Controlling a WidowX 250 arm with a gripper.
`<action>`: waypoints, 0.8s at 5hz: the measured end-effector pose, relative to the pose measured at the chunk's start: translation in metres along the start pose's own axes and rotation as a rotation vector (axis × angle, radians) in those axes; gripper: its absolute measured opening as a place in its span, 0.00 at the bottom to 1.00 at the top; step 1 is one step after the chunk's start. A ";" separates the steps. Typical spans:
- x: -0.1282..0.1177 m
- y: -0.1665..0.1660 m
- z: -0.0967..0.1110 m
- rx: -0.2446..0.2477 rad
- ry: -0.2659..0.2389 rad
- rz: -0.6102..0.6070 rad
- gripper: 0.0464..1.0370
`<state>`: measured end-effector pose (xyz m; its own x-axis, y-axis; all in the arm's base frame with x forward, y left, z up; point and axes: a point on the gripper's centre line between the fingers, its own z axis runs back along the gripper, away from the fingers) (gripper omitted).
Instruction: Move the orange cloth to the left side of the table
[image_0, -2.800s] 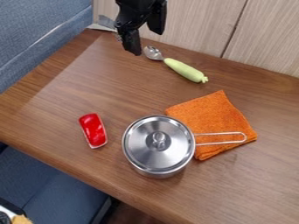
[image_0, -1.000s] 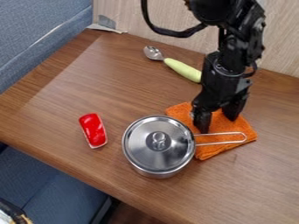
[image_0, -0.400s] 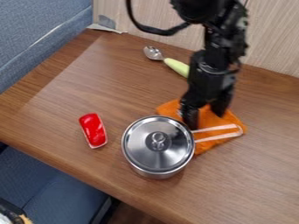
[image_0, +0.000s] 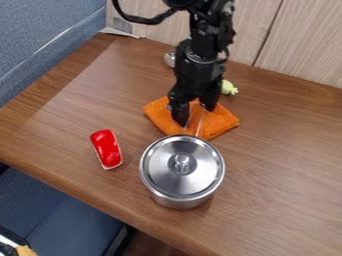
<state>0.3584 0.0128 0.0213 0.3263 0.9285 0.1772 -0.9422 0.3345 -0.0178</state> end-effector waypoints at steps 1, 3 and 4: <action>0.041 0.011 -0.007 0.022 -0.023 0.085 0.96; 0.103 0.030 -0.016 0.050 -0.045 0.224 0.96; 0.110 0.034 -0.017 0.055 -0.050 0.236 0.96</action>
<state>0.3631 0.1294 0.0230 0.0941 0.9702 0.2231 -0.9950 0.0990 -0.0107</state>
